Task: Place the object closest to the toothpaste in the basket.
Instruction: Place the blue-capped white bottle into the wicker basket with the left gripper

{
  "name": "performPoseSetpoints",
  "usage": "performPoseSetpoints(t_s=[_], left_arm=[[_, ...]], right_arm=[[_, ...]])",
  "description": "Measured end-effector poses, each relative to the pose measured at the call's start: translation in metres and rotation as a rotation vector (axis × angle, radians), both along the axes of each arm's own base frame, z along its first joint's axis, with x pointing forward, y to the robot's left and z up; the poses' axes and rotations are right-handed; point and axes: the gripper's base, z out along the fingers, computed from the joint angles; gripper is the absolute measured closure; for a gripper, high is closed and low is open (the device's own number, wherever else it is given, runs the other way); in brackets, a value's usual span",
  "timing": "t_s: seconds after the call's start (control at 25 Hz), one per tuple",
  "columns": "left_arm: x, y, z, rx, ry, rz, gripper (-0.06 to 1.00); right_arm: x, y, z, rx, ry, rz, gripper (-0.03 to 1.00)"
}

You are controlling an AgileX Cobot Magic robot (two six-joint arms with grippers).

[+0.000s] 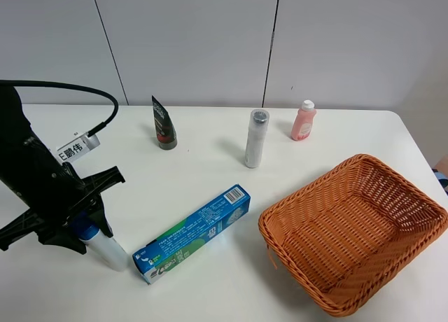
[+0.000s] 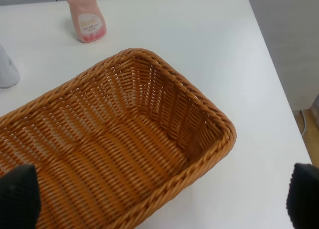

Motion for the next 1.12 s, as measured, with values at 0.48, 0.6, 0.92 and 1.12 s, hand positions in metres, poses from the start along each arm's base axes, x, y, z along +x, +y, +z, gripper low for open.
performPoseSetpoints(t_s=[0.48,0.6,0.92,1.12], left_arm=[[0.029,0.003,0.075,0.043,-0.421,-0.232,0.55],[0.035,-0.002,0.105,0.016,-0.625,-0.354,0.56],[0.021,-0.071,0.14,-0.172,-1.033,-0.732,0.57],[-0.007,-0.121,0.139,-0.29,-1.113,-0.89,0.57]], right_arm=[[0.0,0.0,0.0,0.0,0.0,0.0,-0.03],[0.0,0.0,0.0,0.0,0.0,0.0,-0.03],[0.0,0.0,0.0,0.0,0.0,0.0,-0.03],[0.0,0.0,0.0,0.0,0.0,0.0,-0.03]])
